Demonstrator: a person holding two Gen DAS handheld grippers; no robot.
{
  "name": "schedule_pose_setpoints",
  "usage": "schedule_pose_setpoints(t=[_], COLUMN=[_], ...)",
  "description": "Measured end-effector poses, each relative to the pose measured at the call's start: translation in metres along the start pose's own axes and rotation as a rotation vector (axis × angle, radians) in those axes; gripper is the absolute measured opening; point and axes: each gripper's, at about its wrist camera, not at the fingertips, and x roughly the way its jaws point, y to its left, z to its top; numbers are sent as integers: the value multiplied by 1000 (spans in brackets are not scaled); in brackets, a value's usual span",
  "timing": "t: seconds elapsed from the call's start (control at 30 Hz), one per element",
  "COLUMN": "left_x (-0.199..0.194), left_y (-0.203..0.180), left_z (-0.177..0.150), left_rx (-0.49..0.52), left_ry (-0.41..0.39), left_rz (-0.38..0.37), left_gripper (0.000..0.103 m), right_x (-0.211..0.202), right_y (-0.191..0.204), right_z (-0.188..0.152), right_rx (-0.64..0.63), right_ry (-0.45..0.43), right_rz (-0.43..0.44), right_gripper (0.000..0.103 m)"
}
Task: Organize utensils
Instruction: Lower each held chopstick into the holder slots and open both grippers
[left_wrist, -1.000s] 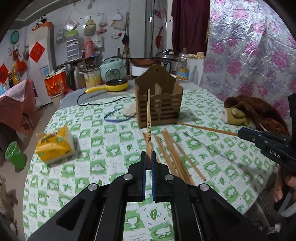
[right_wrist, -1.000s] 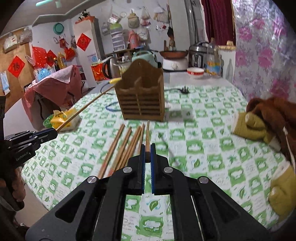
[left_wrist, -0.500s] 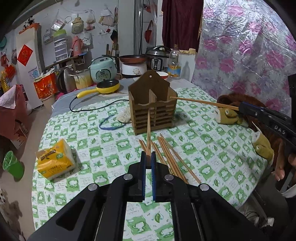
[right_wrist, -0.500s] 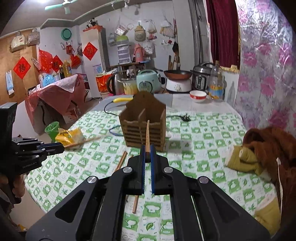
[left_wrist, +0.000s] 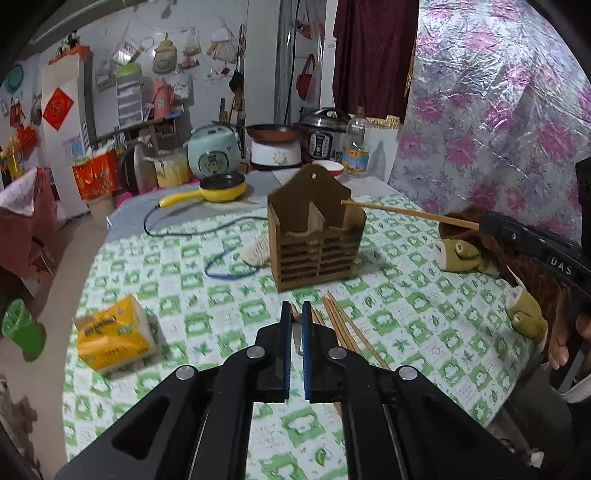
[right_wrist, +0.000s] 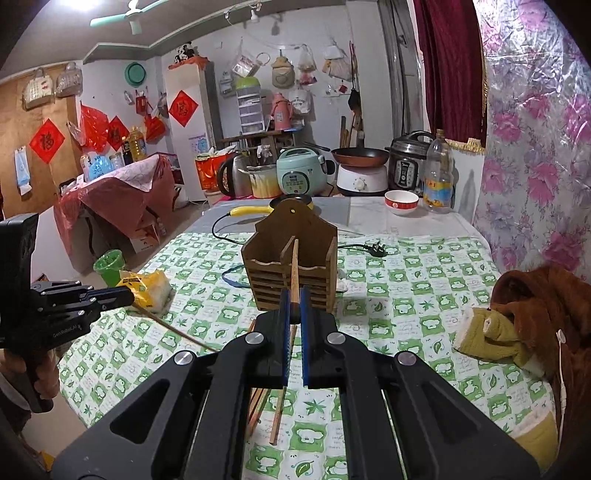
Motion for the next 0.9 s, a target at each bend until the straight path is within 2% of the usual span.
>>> schedule_pose_setpoints(t=[0.23,0.6,0.73,0.9], left_x=[-3,-22,-13,11], left_y=[-1,-6,-9,-10], left_z=[33,108,131,145], left_rx=[31,73,76,80], left_ry=[-37,-148,-166,-157], left_rz=[13,29,39,46], left_gripper=[5,5,5,5], right_x=[8,31,40,53], right_y=[2,-5,-7,-13], right_z=[17,39,44,51], right_rx=[-26,-63,-76,-97], right_ry=[1,70,124,189], right_rz=[0,-41,-43,-48], right_gripper=[6,6,6,6])
